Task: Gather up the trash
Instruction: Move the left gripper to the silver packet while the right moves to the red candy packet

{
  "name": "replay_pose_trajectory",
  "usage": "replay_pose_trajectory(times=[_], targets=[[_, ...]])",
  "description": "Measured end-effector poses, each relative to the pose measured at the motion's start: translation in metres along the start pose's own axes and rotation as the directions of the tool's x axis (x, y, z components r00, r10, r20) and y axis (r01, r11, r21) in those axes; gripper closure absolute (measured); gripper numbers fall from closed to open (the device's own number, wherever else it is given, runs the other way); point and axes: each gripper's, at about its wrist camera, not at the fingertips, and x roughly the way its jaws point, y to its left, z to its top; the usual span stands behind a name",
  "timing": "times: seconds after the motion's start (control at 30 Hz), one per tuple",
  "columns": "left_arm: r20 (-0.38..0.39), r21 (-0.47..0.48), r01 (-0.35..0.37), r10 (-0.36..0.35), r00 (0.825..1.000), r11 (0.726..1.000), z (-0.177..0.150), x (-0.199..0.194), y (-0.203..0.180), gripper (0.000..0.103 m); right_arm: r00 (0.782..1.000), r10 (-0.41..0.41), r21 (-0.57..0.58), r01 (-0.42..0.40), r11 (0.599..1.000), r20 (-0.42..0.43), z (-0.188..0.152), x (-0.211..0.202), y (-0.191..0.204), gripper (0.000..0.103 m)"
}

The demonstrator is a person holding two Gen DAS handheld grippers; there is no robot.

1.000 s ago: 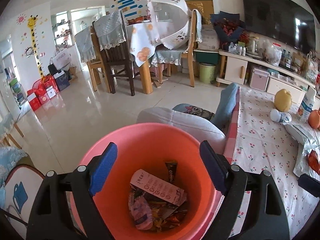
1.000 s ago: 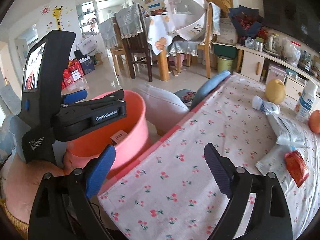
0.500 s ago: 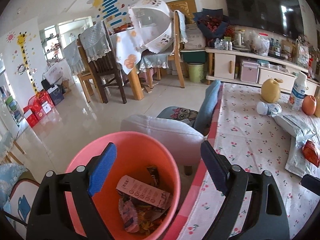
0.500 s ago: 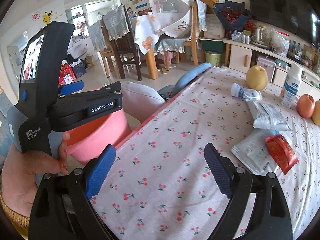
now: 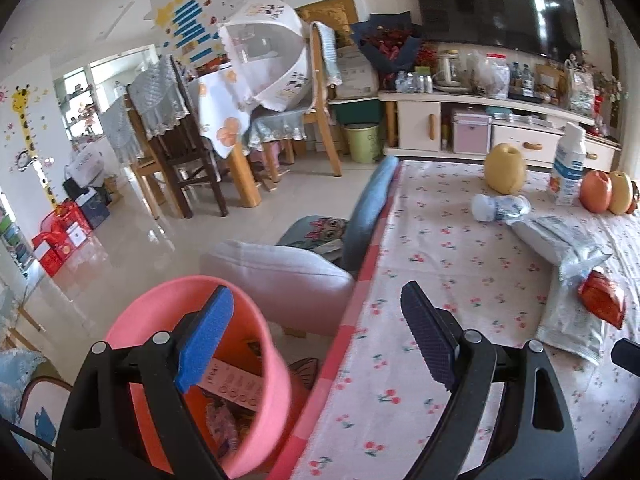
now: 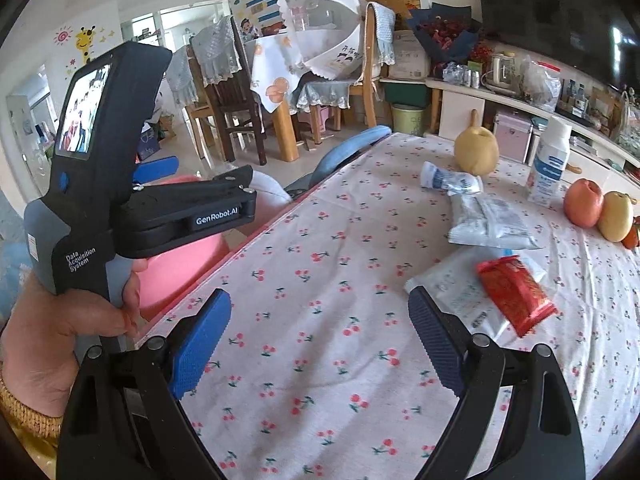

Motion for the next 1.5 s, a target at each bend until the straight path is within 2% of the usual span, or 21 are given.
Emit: replay_pose_trajectory(times=[0.33, 0.47, 0.6, 0.7, 0.8, 0.87, 1.03, 1.13, 1.27, 1.3, 1.33, 1.43, 1.5], targets=[[-0.009, 0.067, 0.071, -0.070, 0.997, 0.995, 0.002, 0.002, -0.045, 0.016, 0.999, -0.037, 0.062, 0.036, 0.997, 0.015, -0.008, -0.018, -0.041, 0.012], [-0.015, 0.087, 0.129, -0.128, 0.992, 0.988, 0.001, 0.001, -0.063, 0.016, 0.997, -0.068, 0.106, 0.065, 0.992, 0.029, -0.008, -0.032, -0.067, 0.010], [-0.023, 0.095, 0.211, -0.210, 0.977, 0.973, 0.002, 0.001, -0.081, 0.016, 0.993, -0.106, 0.155, 0.099, 0.983, 0.043, -0.005, -0.045, -0.098, 0.010], [-0.034, 0.103, 0.282, -0.280, 0.959, 0.954, 0.002, 0.001, -0.097, 0.016, 0.991, -0.130, 0.207, 0.121, 0.971, 0.034, -0.005, -0.047, -0.123, 0.010], [-0.054, 0.089, 0.379, -0.375, 0.925, 0.921, 0.001, 0.002, -0.111, 0.016, 0.990, -0.138, 0.240, 0.134, 0.961, -0.002, -0.007, -0.042, -0.146, 0.010], [-0.066, 0.077, 0.411, -0.407, 0.911, 0.908, 0.000, 0.003, -0.118, 0.016, 0.988, -0.146, 0.241, 0.153, 0.958, -0.045, -0.009, -0.032, -0.160, 0.010], [-0.084, -0.010, 0.504, -0.503, 0.860, 0.864, 0.004, 0.013, -0.128, 0.016, 0.989, -0.093, 0.242, 0.119, 0.963, -0.116, -0.012, -0.007, -0.173, 0.010], [-0.084, -0.062, 0.548, -0.552, 0.830, 0.834, 0.010, 0.019, -0.137, 0.016, 0.989, -0.081, 0.221, 0.106, 0.969, -0.123, -0.012, 0.003, -0.172, 0.010], [-0.101, -0.051, 0.561, -0.563, 0.820, 0.826, 0.014, 0.023, -0.158, 0.017, 0.989, -0.060, 0.207, 0.086, 0.975, -0.133, -0.014, 0.014, -0.173, 0.010], [-0.101, -0.051, 0.571, -0.573, 0.813, 0.819, 0.017, 0.024, -0.163, 0.016, 0.990, -0.051, 0.199, 0.077, 0.977, -0.134, -0.015, 0.016, -0.172, 0.012], [-0.098, -0.052, 0.577, -0.579, 0.810, 0.815, 0.019, 0.023, -0.165, 0.016, 0.990, -0.048, 0.190, 0.073, 0.979, -0.133, -0.016, 0.018, -0.172, 0.018], [-0.099, -0.065, 0.578, -0.582, 0.807, 0.813, 0.028, 0.025, -0.171, 0.016, 0.990, -0.044, 0.160, 0.066, 0.985, -0.133, -0.017, 0.022, -0.172, 0.027], [-0.119, -0.093, 0.593, -0.600, 0.791, 0.800, 0.032, 0.028, -0.174, 0.016, 0.991, -0.030, 0.158, 0.050, 0.986, -0.128, -0.016, 0.023, -0.173, 0.030]])
